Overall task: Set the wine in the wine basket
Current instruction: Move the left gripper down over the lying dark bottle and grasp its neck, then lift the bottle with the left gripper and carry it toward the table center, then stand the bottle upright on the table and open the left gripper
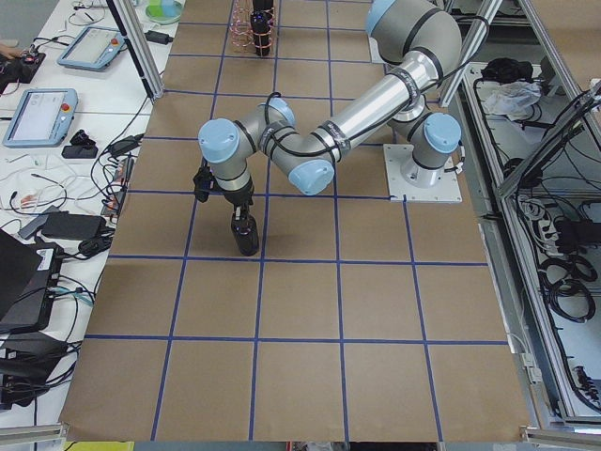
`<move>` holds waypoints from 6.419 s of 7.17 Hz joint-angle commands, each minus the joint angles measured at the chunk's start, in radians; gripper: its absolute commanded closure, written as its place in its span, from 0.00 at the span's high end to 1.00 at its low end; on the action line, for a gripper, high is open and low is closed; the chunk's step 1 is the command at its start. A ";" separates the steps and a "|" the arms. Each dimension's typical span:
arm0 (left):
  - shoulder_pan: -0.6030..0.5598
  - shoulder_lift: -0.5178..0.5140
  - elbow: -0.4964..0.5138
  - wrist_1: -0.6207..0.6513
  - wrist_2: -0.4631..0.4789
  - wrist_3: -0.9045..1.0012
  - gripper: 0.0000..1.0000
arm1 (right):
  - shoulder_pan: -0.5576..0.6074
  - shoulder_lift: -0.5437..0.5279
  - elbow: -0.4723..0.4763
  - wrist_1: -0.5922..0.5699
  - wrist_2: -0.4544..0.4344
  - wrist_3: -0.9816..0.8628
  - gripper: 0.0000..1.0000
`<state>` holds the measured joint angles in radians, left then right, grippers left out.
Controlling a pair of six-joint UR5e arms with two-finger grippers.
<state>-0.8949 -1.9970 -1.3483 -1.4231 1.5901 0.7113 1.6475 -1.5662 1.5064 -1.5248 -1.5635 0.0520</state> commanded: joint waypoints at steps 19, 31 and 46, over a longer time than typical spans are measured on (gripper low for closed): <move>-0.267 0.185 -0.103 -0.019 -0.027 -0.313 0.00 | 0.000 0.000 0.000 -0.002 -0.001 -0.004 1.00; -0.817 0.362 -0.345 -0.071 -0.088 -0.917 0.00 | 0.000 0.000 0.000 -0.002 -0.001 -0.006 1.00; -0.944 0.394 -0.477 -0.065 -0.090 -0.951 0.23 | 0.000 -0.002 0.002 0.002 0.000 -0.011 1.00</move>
<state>-1.8389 -1.6061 -1.8269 -1.4872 1.4986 -0.2406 1.6481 -1.5671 1.5079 -1.5245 -1.5632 0.0423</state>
